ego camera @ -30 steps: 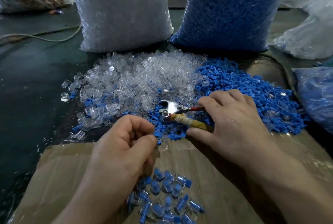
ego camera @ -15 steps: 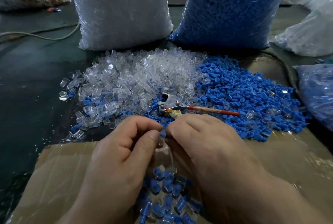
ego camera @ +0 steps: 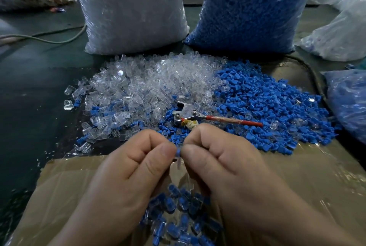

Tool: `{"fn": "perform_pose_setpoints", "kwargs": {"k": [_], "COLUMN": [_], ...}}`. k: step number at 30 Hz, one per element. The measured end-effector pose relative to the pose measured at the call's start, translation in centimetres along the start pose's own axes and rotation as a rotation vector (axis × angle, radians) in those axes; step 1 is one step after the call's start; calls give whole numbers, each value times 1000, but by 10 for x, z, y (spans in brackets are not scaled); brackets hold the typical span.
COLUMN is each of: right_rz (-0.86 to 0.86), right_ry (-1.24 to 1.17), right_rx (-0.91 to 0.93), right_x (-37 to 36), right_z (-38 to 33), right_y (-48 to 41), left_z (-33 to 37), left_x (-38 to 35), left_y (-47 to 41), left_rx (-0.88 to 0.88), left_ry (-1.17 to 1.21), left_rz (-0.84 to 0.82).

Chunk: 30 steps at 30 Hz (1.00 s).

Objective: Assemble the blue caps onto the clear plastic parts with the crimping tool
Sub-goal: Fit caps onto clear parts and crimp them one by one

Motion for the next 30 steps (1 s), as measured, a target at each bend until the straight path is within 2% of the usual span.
{"fn": "perform_pose_setpoints", "kwargs": {"k": [2,3,4,5,6,9,11,15,17,20,21,24,30], "right_rz": [-200,-310,-382,-403,-360,-86,9,72,104,96,83,49,88], "right_ry": [-380,-500,-516,-437,-251,440,639,742,775,819,840,868,847], "right_rx": [-264,-351,-392,-398,-362,-102,-17,12,27,62,73,108,141], "right_x": [-4,-6,-6,-5,-2,5,3,-1,-1,-7,-9,-16,-18], "right_z": [6,6,6,8,10,13,12,17,18,19,20,20,23], "right_y": [-1,1,3,3,2,0,-1,-5,-8,-13,-16,-24,-27], "left_z": [2,5,9,12,15,18,15,10,9,7,5,-2,0], "left_x": [2,2,4,7,12,20,20,14,15,24,25,19,6], "left_y": [2,2,2,2,1,-4,-4,-3,-4,-7,-9,-11,-13], "left_rx": [-81,-127,-170,-204,-221,-164,-104,-69,-65,-55,-36,3,-62], "left_ry": [-104,-169,-232,-304,-400,-728,-799,-897,-932,-1045,-1087,-1195,-1119], "left_rz": [-22,-40,-60,-77,-91,-142,-184,-280,-193,28,47,-29,-37]}}
Point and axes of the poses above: each hand's wrist, its own y-axis away from the middle knuckle, its own x-axis out of the back of the hand, z = x × y, the point moved 4 cm from there along -y, towards the middle knuckle, and after that the axes turned 9 degrees about -x, right-handed, at the moved point
